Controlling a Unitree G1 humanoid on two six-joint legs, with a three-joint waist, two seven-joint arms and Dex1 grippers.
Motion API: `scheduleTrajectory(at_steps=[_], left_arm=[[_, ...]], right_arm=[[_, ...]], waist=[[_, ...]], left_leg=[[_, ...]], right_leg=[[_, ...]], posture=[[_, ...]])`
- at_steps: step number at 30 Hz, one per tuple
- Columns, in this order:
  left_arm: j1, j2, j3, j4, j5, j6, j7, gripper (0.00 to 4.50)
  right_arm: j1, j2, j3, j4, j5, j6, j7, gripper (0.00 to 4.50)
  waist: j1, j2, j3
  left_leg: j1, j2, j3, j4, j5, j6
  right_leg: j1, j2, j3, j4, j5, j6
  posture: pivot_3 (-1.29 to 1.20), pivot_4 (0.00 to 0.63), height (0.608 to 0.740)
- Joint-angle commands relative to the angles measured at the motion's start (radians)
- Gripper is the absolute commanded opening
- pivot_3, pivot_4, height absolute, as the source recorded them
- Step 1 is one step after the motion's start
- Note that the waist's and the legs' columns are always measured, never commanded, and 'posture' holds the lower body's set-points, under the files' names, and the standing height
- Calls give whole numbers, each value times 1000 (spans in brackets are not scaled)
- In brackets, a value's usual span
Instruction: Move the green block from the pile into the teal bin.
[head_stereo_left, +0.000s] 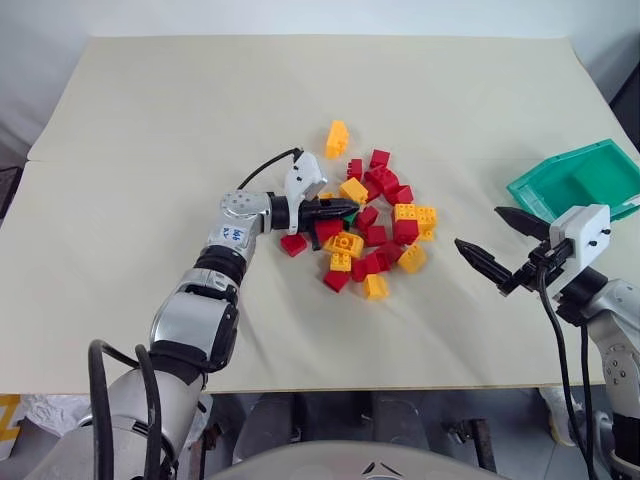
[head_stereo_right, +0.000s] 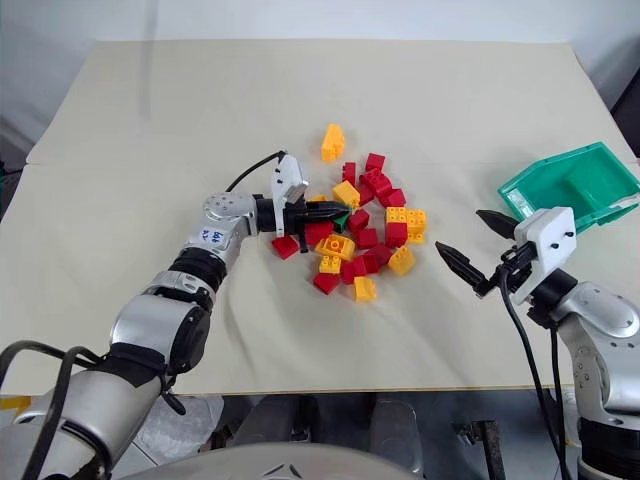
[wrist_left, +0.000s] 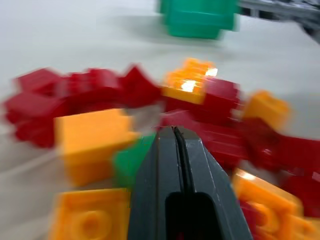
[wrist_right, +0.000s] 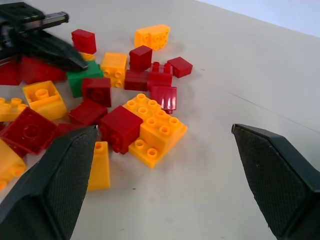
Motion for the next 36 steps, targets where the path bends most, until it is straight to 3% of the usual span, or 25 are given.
scheduleTrajectory(at_steps=[1,8,13,16,29,33,36], left_arm=[[71,26,-27,-126,-16,64,-74,15],[203,120,-13,-429,-82,237,-112,15],[232,239,60,-544,-107,314,-29,15],[250,314,74,-626,-105,421,18,552],[360,521,113,-952,-227,688,17,4439],[365,490,108,-1006,-242,690,61,4479],[313,374,37,-1010,-209,660,154,4479]], right_arm=[[-26,-20,-14,3,4,-18,14,4500],[-93,-29,10,55,-5,-19,40,4500],[-120,-35,21,83,-8,-19,65,4500],[-121,-38,20,89,-5,-20,77,4500],[-130,-25,36,93,-6,-21,84,4500],[-123,-23,36,81,-2,-17,83,4500],[-122,-11,35,70,0,-21,71,4500]], waist=[[0,0,0],[-4,0,0],[-3,0,0],[2,0,0],[-3,0,0],[0,0,0],[8,0,0]], left_leg=[[0,0,0,0,0,0],[1,0,0,0,0,0],[1,1,0,1,0,-1],[1,0,0,1,0,-1],[1,1,0,1,0,-2],[1,0,0,2,0,-2],[1,0,0,2,0,-2]], right_leg=[[0,0,0,0,0,0],[0,0,1,1,0,0],[0,0,1,2,0,0],[0,0,1,2,0,0],[0,0,2,3,0,-1],[0,0,2,3,0,-1],[0,0,2,3,0,-1]], posture=[[0,150,740],[0,150,740],[0,150,740],[0,150,740],[0,150,740],[0,150,740],[0,150,740]])
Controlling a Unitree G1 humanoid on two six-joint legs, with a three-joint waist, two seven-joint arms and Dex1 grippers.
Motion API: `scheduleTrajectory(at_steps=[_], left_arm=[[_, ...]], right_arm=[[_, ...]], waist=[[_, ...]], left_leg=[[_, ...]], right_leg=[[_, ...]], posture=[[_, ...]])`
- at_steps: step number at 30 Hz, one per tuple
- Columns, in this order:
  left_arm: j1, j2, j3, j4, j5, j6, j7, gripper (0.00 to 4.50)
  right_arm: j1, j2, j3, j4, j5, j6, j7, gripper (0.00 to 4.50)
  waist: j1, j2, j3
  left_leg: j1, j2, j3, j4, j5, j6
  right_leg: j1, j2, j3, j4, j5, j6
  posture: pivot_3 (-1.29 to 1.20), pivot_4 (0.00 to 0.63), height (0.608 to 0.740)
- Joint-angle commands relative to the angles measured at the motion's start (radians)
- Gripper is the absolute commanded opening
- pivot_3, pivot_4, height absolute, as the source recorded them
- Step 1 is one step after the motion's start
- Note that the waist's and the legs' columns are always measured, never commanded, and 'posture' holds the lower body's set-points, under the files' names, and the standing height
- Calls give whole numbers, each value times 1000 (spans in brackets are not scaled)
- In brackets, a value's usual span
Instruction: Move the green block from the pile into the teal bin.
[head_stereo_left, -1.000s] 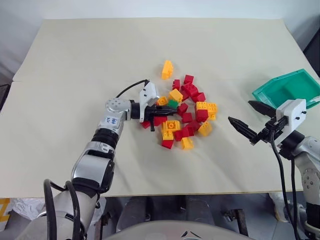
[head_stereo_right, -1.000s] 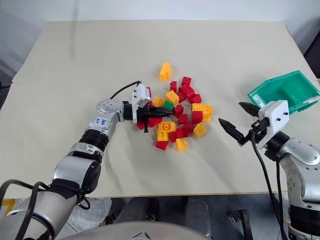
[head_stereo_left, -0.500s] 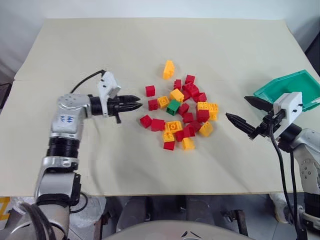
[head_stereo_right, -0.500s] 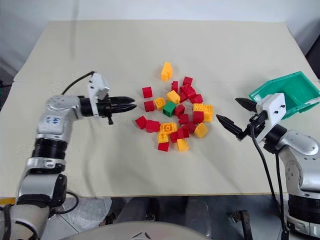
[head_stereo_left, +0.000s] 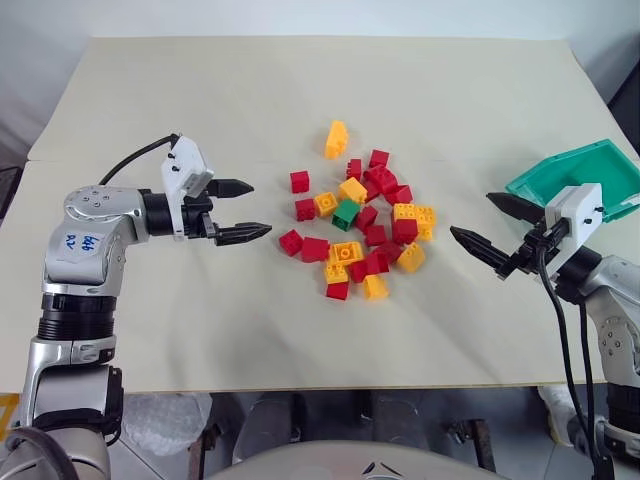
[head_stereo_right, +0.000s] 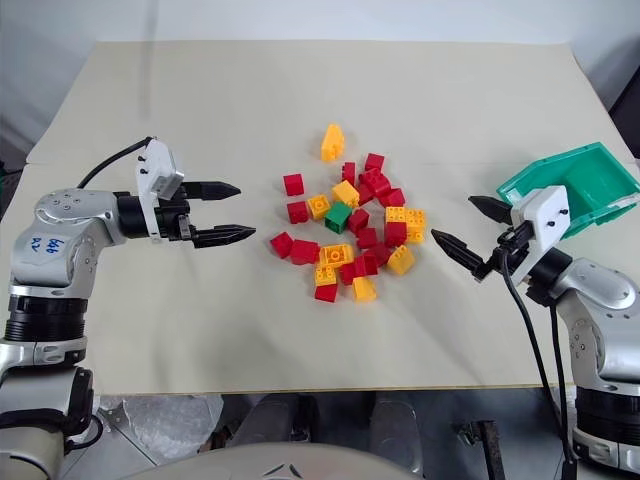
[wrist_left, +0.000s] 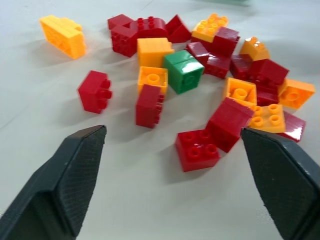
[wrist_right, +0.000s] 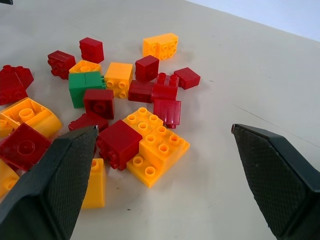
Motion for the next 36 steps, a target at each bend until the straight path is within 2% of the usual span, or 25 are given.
scheduleTrajectory(at_steps=[1,5,9,15,22,29,33,36], left_arm=[[-69,-117,-79,-41,14,-16,96,4479],[-124,-181,-179,-11,74,31,151,4479],[-250,-254,-349,169,203,-23,160,4479],[-335,-293,-449,350,302,-100,133,4479],[-426,-364,-460,600,383,-165,186,4479],[-490,-405,-468,747,442,-186,185,4479],[-512,-421,-427,808,437,-217,221,3717],[-520,-416,-405,815,433,-215,208,2876]], right_arm=[[-1,14,-9,-44,11,-22,-15,4500],[9,27,-10,-62,7,-24,-29,4500],[46,53,-27,-104,9,-32,-68,4500],[110,81,-52,-156,9,-45,-109,4500],[192,114,-71,-224,10,-54,-157,4500],[207,134,-65,-242,7,-66,-191,4500],[214,135,-62,-245,6,-70,-195,4500],[219,131,-65,-252,9,-67,-198,4500]], waist=[[6,0,0],[-2,0,0],[-2,0,0],[-4,0,0],[-1,0,0],[-3,0,0],[-5,0,0],[-5,0,0]], left_leg=[[0,0,-1,1,0,0],[-1,0,0,3,0,0],[-1,0,0,3,0,-1],[0,1,1,4,0,-1],[-1,1,0,7,0,0],[-1,2,0,8,-1,0],[-1,2,0,8,-1,1],[-1,2,0,8,-1,1]], right_leg=[[1,0,0,0,0,0],[1,0,0,0,0,1],[1,3,0,1,0,0],[0,3,1,2,0,0],[0,2,2,3,0,0],[0,2,2,3,0,0],[0,2,2,3,0,0],[0,2,2,4,0,0]], posture=[[0,150,740],[0,150,740],[0,150,740],[0,150,740],[0,150,740],[0,150,740],[0,150,740],[0,150,740]])
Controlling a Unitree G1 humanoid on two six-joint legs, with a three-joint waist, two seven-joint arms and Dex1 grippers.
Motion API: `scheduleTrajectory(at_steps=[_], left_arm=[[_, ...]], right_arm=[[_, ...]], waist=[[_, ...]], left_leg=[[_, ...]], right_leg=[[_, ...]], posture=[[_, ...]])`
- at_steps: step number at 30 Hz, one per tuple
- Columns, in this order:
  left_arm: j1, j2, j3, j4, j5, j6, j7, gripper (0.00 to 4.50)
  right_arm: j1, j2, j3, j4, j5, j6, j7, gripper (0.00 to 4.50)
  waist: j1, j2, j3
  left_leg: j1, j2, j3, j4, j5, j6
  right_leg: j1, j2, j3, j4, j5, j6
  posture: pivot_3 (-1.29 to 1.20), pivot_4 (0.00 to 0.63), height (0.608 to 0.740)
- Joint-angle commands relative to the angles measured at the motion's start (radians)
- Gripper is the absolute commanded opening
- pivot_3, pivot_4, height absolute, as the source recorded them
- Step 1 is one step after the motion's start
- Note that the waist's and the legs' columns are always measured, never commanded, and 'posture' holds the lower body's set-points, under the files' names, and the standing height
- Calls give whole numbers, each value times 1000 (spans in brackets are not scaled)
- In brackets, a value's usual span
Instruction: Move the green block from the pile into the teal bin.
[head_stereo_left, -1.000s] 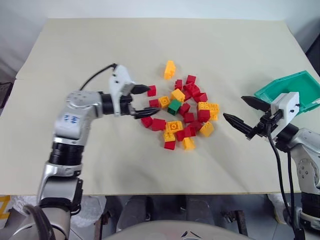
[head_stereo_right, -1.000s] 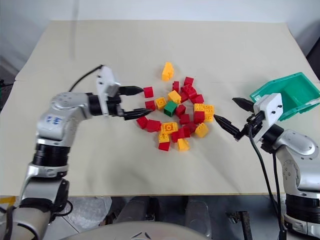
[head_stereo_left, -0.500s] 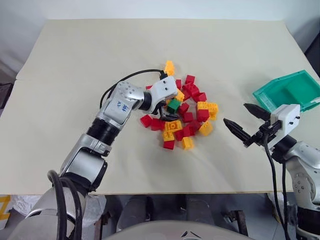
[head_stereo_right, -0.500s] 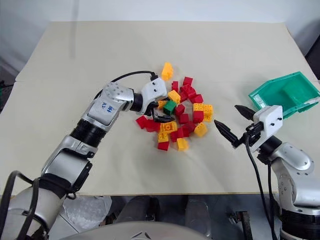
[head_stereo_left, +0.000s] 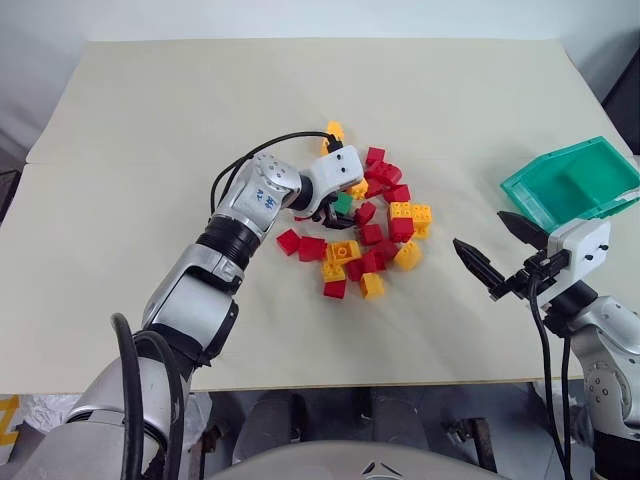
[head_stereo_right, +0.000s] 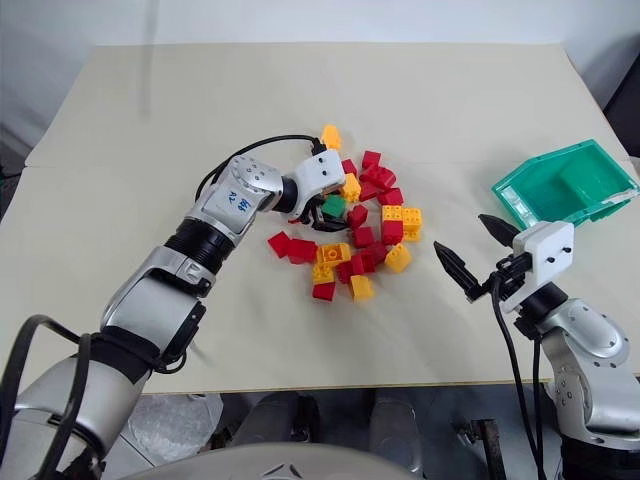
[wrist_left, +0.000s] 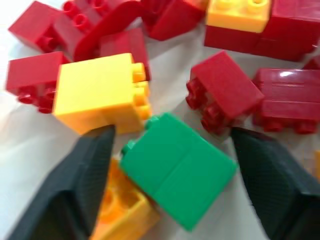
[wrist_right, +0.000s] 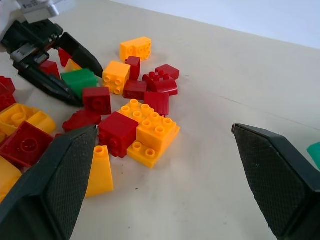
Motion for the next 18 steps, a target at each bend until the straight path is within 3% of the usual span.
scheduleTrajectory(at_steps=[1,2,11,15,18], left_arm=[[3,14,20,29,4,13,-23,2583],[4,18,26,25,2,13,-29,2411],[18,75,87,-61,-26,58,-78,2400],[48,148,189,-233,-162,80,-222,2400],[58,143,243,-286,-216,65,-215,2400]], right_arm=[[8,-4,-25,-52,10,-21,-6,4500],[7,-8,-28,-52,11,-20,-5,4500],[2,-55,-66,-43,27,-9,17,4500],[31,-85,-125,-58,49,10,23,4500],[55,-95,-167,-63,64,19,19,4500]], waist=[[0,0,0],[0,0,0],[-3,0,0],[-1,0,0],[7,0,0]], left_leg=[[0,0,0,0,0,0],[0,0,0,0,0,0],[-1,0,0,0,0,0],[-3,0,0,1,0,0],[-5,0,-1,2,0,0]], right_leg=[[0,0,0,0,0,0],[0,0,0,0,0,0],[-1,0,0,0,0,0],[-3,0,0,1,0,0],[-4,-1,-1,1,0,0]], posture=[[0,150,740],[0,150,740],[0,150,740],[0,150,740],[0,150,740]])
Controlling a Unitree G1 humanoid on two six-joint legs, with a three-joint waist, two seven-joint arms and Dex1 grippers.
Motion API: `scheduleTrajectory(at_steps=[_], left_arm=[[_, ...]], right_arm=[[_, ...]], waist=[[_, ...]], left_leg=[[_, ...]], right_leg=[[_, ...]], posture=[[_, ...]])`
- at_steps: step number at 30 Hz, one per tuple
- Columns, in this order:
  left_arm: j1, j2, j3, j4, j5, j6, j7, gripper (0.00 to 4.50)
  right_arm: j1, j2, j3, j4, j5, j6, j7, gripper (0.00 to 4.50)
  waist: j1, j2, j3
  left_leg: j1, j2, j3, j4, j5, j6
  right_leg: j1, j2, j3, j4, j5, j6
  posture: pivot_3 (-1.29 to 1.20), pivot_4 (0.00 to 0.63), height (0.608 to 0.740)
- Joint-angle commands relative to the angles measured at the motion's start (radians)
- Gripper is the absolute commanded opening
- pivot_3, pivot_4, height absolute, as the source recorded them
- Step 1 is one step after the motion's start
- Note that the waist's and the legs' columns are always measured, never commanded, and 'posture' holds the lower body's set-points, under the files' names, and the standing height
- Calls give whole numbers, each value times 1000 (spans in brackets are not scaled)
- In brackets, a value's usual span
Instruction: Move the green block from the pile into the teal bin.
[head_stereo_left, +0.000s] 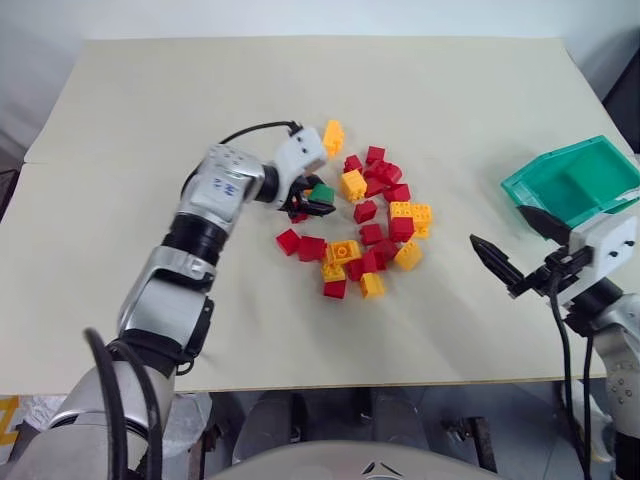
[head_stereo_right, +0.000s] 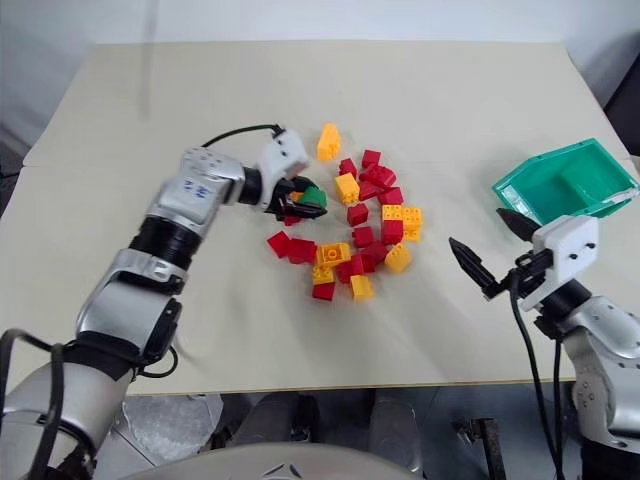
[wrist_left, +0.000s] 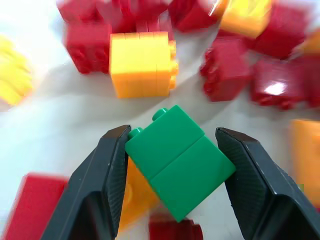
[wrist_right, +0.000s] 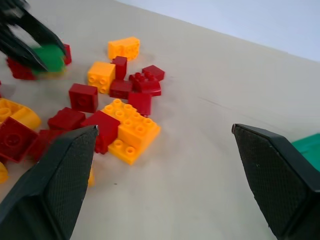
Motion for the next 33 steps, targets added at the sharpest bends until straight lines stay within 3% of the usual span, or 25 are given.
scheduleTrajectory(at_steps=[1,6,10,17,22,29,33], left_arm=[[-13,-24,68,-82,-82,-41,-6,2400],[-48,-152,72,22,-90,-221,19,2400],[-118,-310,43,238,-51,-407,52,2400],[-255,-452,67,503,-25,-577,138,2400],[-296,-483,79,572,-18,-617,144,2400],[-230,-484,18,556,26,-622,-16,2400],[-178,-561,-28,546,53,-643,-68,2400]], right_arm=[[20,-18,-75,-48,33,11,-7,4500],[96,-16,-180,-86,63,43,-30,4500],[192,7,-290,-130,79,53,-55,4500],[296,70,-376,-246,128,72,-114,4500],[324,92,-357,-309,136,77,-153,4500],[336,104,-324,-334,141,76,-170,4500],[332,96,-309,-328,142,78,-169,4500]], waist=[[7,0,0],[30,0,0],[38,0,0],[22,0,0],[24,0,0],[28,0,0],[31,0,0]], left_leg=[[0,-1,-1,1,0,0],[-4,-3,-2,4,-1,3],[-7,-4,0,4,-1,3],[-6,-3,-1,1,-3,6],[-7,-2,0,2,-4,9],[-8,-3,0,2,-7,12],[-9,-3,1,3,-8,14]], right_leg=[[1,-1,-1,0,0,0],[2,-2,-2,-2,2,3],[1,-2,-4,-5,2,3],[1,-1,-3,-10,4,5],[0,-1,-3,-11,4,5],[0,-1,-3,-12,4,5],[0,-1,-2,-14,5,6]], posture=[[0,150,740],[0,150,740],[0,150,740],[0,150,740],[0,150,740],[0,150,740],[0,150,740]])
